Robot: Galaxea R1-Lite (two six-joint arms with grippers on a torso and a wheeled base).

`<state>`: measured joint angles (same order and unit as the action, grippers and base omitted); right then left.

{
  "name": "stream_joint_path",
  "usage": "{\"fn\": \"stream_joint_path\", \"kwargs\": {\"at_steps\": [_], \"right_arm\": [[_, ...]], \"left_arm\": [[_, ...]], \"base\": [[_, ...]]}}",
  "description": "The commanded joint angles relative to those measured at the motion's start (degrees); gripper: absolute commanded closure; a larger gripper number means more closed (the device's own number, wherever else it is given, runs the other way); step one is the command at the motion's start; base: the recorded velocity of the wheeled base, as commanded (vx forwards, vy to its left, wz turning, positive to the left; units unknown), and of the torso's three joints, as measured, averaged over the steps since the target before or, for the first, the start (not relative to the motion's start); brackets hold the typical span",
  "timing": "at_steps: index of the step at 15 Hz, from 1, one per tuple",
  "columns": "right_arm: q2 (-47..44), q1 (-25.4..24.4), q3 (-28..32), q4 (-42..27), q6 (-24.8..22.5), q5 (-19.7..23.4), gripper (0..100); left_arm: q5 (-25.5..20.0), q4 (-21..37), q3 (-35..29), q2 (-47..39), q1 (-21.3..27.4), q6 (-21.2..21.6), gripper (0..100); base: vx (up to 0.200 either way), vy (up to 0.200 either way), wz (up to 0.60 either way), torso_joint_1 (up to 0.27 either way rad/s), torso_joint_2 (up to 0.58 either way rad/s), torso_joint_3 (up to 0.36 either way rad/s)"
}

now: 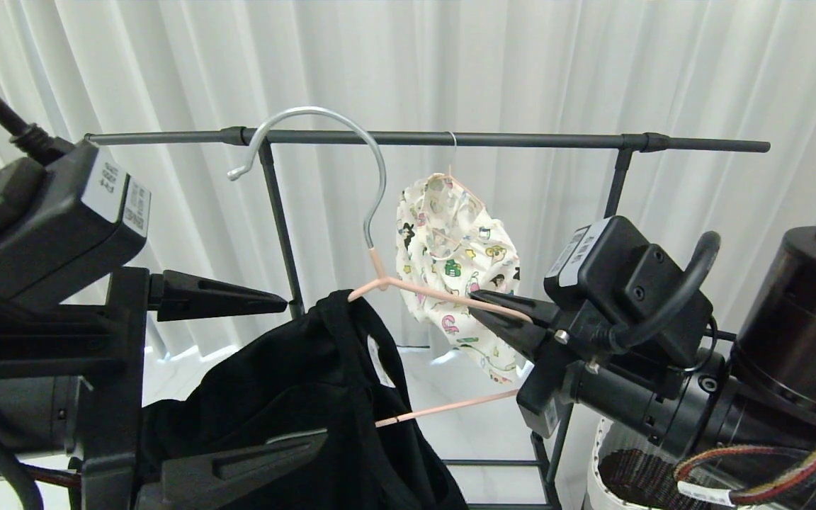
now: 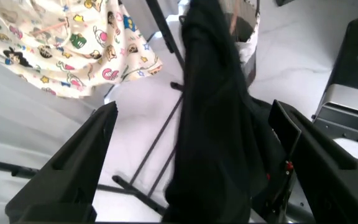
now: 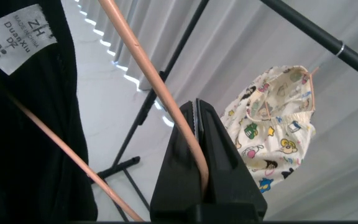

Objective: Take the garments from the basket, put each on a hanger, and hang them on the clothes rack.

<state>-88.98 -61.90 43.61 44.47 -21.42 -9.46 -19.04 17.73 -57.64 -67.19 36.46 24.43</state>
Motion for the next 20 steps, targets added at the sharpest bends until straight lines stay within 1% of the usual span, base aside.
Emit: {"fn": "stream_joint_path", "kwargs": {"at_steps": [1,2,3,8,11,13,14,17,18,20], "right_arm": [[-0.05,-0.76,0.08,0.00,-0.03,-0.12,100],[-0.05,-1.03,0.08,0.00,-0.11,-0.12,100],[-0.05,-1.29,0.08,0.00,-0.11,-0.30,100],[0.03,-1.38,0.08,0.00,-0.82,-0.30,100],[0.03,-1.90,-0.10,-0.09,-0.82,-0.30,100],[0.12,-2.26,-1.68,0.00,-0.82,-0.30,100],[0.47,-2.52,-2.82,0.00,-0.82,-0.30,0],[2.23,-2.61,-4.05,-0.09,-0.99,-0.56,0],[2.76,-2.61,-4.05,-0.09,-1.43,-0.65,0],[3.02,-1.90,-4.05,-0.09,-1.70,-0.65,0]], "left_arm": [[-0.12,0.03,0.16,-0.22,-0.25,0.00,0],[-0.12,0.03,0.24,-0.31,-0.25,0.00,0],[-0.12,0.03,0.33,-0.31,-0.25,0.09,100],[-0.03,0.03,0.77,-1.45,-0.34,-0.26,100],[-0.03,-0.15,0.77,-1.71,-2.01,-0.26,100],[-0.03,-0.76,1.48,-1.71,-3.68,-0.17,100],[-0.03,-2.43,2.53,-1.62,-4.56,-0.08,100],[0.23,-9.55,7.10,-1.36,-6.32,0.36,100],[0.32,-11.05,8.15,-1.10,-6.49,0.36,100],[0.50,-11.48,8.95,-0.04,-6.49,0.44,100]], "base": [[0.000,0.000,0.00,0.000,0.00,0.000],[0.000,0.000,0.00,0.000,0.00,0.000],[0.000,0.000,0.00,0.000,0.00,0.000],[0.000,0.000,0.00,0.000,0.00,0.000],[0.000,0.000,0.00,0.000,0.00,0.000],[0.000,0.000,0.00,0.000,0.00,0.000],[0.000,0.000,0.00,0.000,0.00,0.000],[0.000,0.000,0.00,0.000,0.00,0.000],[0.000,0.000,0.00,0.000,0.00,0.000],[0.000,0.000,0.00,0.000,0.00,0.000]]}}
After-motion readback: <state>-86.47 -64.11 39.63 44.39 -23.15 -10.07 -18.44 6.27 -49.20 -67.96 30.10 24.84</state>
